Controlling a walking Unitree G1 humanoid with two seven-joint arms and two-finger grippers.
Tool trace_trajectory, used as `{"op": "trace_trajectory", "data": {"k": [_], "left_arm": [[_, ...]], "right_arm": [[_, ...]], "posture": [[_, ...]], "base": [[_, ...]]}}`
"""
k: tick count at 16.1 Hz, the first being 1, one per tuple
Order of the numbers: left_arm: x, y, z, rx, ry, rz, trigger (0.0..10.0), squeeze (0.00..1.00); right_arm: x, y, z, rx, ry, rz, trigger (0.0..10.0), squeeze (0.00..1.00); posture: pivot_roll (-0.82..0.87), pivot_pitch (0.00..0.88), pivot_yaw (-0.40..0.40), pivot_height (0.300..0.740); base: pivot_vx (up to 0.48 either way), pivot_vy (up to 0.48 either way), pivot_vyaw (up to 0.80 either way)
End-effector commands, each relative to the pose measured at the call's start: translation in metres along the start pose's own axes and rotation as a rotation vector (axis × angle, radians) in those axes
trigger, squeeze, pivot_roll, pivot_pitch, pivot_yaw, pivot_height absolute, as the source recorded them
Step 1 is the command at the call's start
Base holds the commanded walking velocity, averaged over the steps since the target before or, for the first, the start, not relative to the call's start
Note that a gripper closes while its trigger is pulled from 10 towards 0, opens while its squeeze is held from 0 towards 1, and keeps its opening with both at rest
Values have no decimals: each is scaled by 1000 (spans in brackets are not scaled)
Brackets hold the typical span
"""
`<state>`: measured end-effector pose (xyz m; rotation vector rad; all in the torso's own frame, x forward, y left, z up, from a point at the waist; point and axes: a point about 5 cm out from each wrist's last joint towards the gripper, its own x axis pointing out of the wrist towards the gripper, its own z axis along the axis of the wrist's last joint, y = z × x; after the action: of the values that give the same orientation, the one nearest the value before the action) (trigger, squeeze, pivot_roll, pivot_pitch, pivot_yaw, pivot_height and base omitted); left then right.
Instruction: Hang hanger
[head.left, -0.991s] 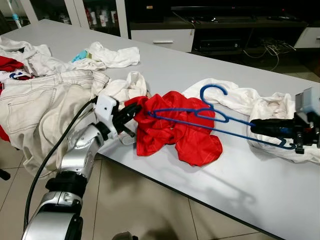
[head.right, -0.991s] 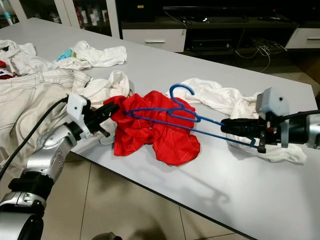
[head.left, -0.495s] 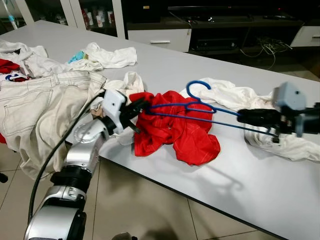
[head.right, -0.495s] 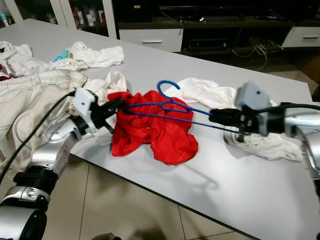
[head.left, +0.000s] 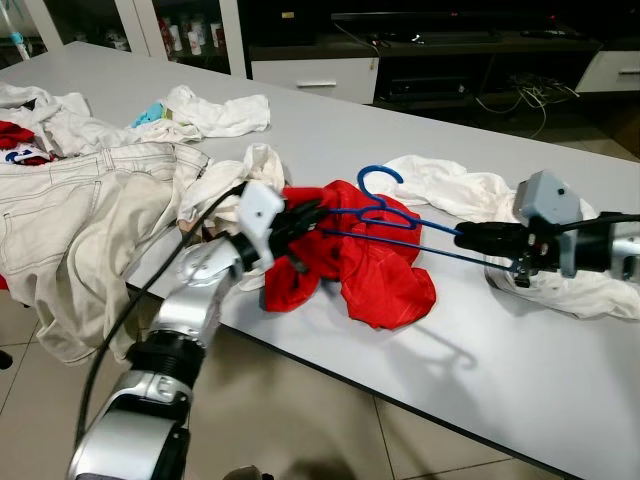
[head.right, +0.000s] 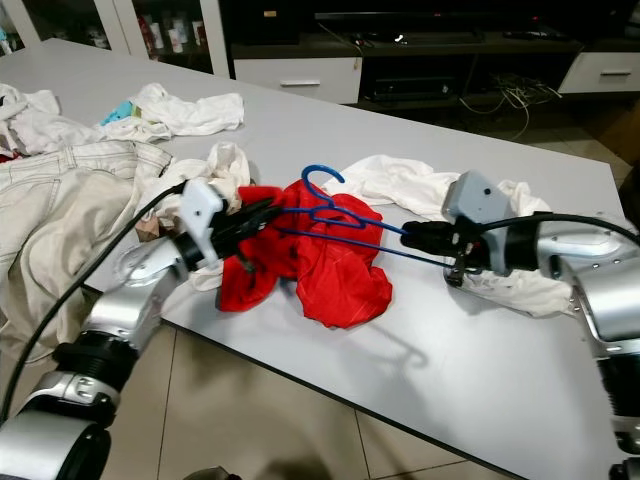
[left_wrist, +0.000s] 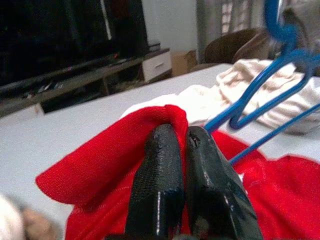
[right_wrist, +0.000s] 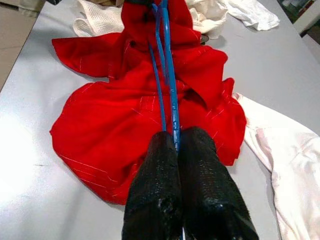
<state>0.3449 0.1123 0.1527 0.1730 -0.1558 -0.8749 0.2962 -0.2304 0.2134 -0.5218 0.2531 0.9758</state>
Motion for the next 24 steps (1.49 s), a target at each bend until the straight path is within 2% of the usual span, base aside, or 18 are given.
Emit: {"op": "trace_trajectory", "data": {"k": [1,3,5,9,11,15,18,24], "left_arm": [[9,-2,16,50,-51,-41,10000,0],[18,-9,24,59,-91,-68,10000,0],[24,-15,31,75,-114,-97,10000,0],[25,-20,32,91,-116,-120,10000,0],[26,-25,33,91,-122,-131,10000,0],[30,-34,37,96,-145,-165,10000,0],[33,-42,41,143,-157,-204,10000,0],[41,-61,51,136,-215,-295,10000,0]], "right_arm": [[2,-3,6,0,-11,-24,10000,0],[9,-8,13,41,-62,-72,10000,0],[14,-17,13,66,-62,-155,10000,0],[15,-31,14,120,-66,-268,10000,0],[18,-37,13,154,-66,-319,9333,0],[24,-38,14,186,-88,-319,9333,0],[31,-27,18,190,-121,-233,10000,0],[39,-24,23,215,-179,-216,10000,0]], "posture": [[-85,0,27,740],[-85,0,27,740],[-85,0,27,740],[-86,0,27,740],[-83,0,25,740],[-79,0,20,740],[-79,0,20,740],[-84,0,27,740]], "base": [[0,0,0],[0,0,0],[0,0,0],[0,0,0],[0,0,0],[0,0,0],[0,0,0],[0,0,0]]}}
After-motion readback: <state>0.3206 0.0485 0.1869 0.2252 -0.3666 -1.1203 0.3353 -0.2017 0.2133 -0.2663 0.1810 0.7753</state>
